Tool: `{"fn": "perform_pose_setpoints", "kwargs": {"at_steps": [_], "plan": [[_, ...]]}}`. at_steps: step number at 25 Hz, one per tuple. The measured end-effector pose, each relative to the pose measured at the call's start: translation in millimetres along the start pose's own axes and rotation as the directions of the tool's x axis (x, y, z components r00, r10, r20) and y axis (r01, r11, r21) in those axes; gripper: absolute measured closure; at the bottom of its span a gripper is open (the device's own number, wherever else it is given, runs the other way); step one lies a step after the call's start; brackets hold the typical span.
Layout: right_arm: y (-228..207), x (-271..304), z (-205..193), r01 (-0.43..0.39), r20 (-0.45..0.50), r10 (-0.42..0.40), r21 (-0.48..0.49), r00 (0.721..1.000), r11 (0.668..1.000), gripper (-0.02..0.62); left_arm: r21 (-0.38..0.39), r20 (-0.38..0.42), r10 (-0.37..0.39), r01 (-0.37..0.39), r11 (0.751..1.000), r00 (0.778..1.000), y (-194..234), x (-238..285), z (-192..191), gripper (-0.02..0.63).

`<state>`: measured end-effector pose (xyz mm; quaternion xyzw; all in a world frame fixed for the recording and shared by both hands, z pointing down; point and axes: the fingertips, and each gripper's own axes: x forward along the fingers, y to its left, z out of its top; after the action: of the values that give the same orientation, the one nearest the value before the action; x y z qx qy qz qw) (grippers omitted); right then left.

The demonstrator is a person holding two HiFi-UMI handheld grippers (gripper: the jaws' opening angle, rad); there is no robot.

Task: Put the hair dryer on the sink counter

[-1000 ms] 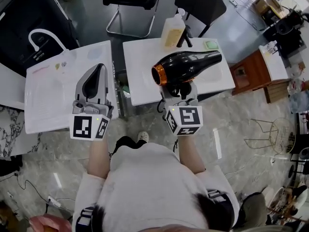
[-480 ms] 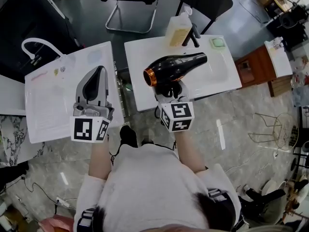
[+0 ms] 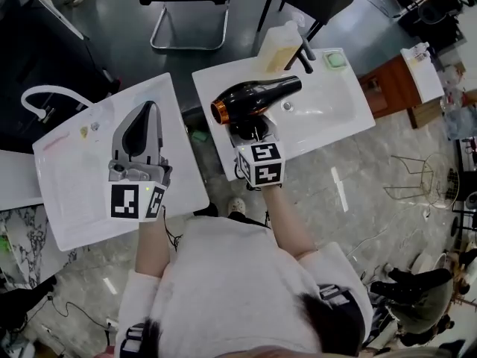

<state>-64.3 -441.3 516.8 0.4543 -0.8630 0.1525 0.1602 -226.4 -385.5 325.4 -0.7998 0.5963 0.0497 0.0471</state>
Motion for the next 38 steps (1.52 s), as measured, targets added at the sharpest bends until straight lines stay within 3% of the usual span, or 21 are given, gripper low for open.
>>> {"fn": "perform_pose_setpoints", "kwargs": {"at_steps": [8, 20, 38], "plan": [[3.2, 57.4, -24.8, 0.048, -0.134, -0.045, 0.020, 0.990, 0.999, 0.324, -0.027, -0.017, -0.037, 0.036, 0.999, 0.999, 43.0, 12.7, -12.9, 0.604], [-7.0, 112.1, -58.9, 0.098, -0.286, -0.090, 0.012, 0.954, 0.995, 0.325, -0.068, -0.058, -0.062, 0.058, 0.996, 0.996, 74.7, 21.8, -40.9, 0.604], [-23.0, 150.7, -82.5, 0.142, -0.408, -0.122, 0.019, 0.905, 0.990, 0.325, -0.074, -0.093, -0.037, 0.030, 0.997, 0.995, 98.0, 13.7, -53.0, 0.604]]}}
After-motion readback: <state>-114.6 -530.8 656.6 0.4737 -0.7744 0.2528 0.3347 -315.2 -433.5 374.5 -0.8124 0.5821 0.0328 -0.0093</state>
